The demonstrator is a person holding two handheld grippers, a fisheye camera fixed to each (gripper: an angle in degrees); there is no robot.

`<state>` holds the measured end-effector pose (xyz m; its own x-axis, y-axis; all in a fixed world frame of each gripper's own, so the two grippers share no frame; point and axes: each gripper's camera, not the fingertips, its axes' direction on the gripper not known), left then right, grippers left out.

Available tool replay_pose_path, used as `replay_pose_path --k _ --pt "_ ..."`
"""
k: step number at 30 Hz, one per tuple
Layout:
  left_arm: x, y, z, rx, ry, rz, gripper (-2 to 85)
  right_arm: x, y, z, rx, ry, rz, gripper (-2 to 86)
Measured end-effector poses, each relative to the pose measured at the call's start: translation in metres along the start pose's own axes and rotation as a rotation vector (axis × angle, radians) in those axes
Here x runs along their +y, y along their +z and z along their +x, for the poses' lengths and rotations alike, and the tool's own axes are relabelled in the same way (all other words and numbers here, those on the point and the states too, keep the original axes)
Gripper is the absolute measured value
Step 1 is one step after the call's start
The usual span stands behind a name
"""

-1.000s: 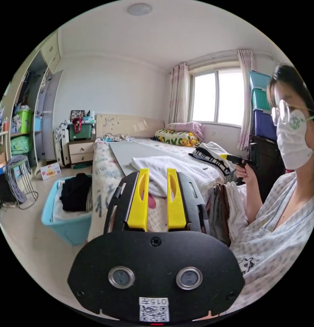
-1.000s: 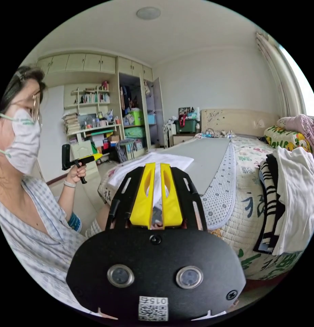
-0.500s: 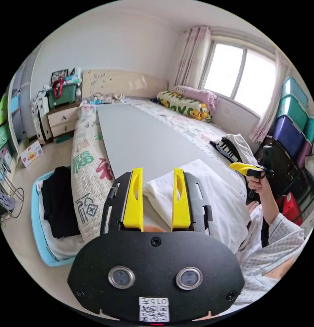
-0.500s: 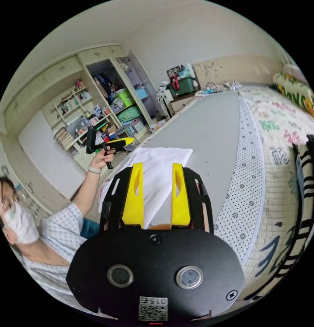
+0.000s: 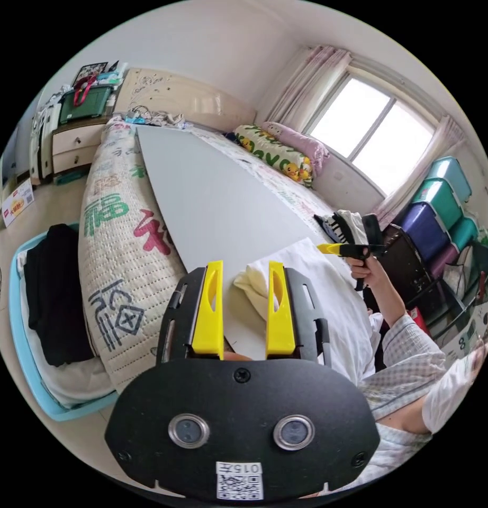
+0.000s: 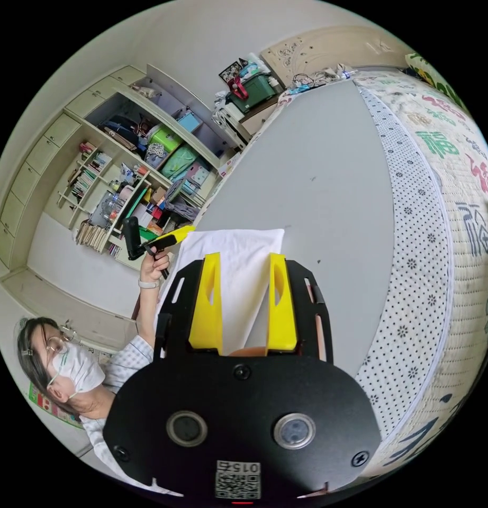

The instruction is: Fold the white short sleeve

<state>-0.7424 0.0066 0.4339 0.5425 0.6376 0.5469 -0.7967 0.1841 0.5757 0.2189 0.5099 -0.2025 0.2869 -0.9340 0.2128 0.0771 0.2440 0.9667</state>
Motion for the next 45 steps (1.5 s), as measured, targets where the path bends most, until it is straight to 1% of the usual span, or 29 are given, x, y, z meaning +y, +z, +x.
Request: replay_pose_path --k 5,8,13,15,19,21,24,27,29,30,32,33,34,36,38,39,41,45 --pt "0.002 0.013 -0.022 0.000 0.017 -0.029 11.9 0.003 0.007 -0.020 0.059 -0.026 -0.032 12.2" --pt "0.004 0.014 -0.038 0.050 0.002 -0.047 10.5 0.011 0.010 -0.024 0.051 -0.015 -0.031 11.6" --pt "0.003 0.007 -0.050 0.068 0.009 -0.057 9.2 0.031 0.014 -0.028 0.032 -0.008 -0.040 10.8" --pt "0.000 0.003 -0.050 0.061 0.021 -0.063 9.0 0.040 0.017 -0.028 0.023 -0.003 -0.050 9.8" --pt "-0.009 -0.005 -0.050 0.071 0.051 -0.099 5.5 0.064 0.027 -0.022 -0.001 0.046 -0.073 4.4" --pt "-0.011 -0.016 -0.046 0.060 0.063 -0.090 3.8 0.080 0.027 -0.025 0.000 0.044 -0.057 2.3" --pt "-0.010 -0.051 -0.034 0.034 0.083 -0.012 1.9 0.123 0.011 -0.052 0.073 -0.043 0.035 0.6" --pt "0.000 -0.114 0.003 0.100 0.119 0.149 0.9 0.188 -0.026 -0.095 0.048 -0.153 0.152 -0.1" --pt "0.017 -0.174 0.055 0.107 0.201 0.284 0.5 0.251 -0.066 -0.132 0.015 -0.246 0.259 -0.4" --pt "0.022 -0.189 0.070 0.115 0.228 0.315 0.4 0.267 -0.075 -0.141 0.008 -0.266 0.284 -0.4" --pt "0.036 -0.250 0.134 0.157 0.331 0.411 0.3 0.333 -0.114 -0.173 -0.009 -0.339 0.373 -0.6" --pt "0.039 -0.264 0.151 0.167 0.362 0.433 0.3 0.350 -0.122 -0.181 -0.012 -0.355 0.392 -0.6" --pt "0.043 -0.291 0.185 0.184 0.427 0.466 0.2 0.383 -0.139 -0.196 -0.012 -0.383 0.426 -0.6" --pt "0.045 -0.324 0.234 0.189 0.497 0.493 0.2 0.432 -0.160 -0.217 0.004 -0.430 0.464 -0.7" --pt "0.047 -0.356 0.293 0.216 0.583 0.514 0.1 0.501 -0.184 -0.244 0.041 -0.489 0.536 -0.7" --pt "0.047 -0.362 0.306 0.229 0.605 0.518 0.1 0.518 -0.190 -0.249 0.054 -0.502 0.558 -0.7" --pt "0.047 -0.380 0.356 0.295 0.682 0.528 0.1 0.583 -0.210 -0.270 0.120 -0.536 0.636 -0.7" --pt "0.038 -0.390 0.417 0.416 0.756 0.531 0.0 0.670 -0.234 -0.294 0.183 -0.543 0.715 -0.7"
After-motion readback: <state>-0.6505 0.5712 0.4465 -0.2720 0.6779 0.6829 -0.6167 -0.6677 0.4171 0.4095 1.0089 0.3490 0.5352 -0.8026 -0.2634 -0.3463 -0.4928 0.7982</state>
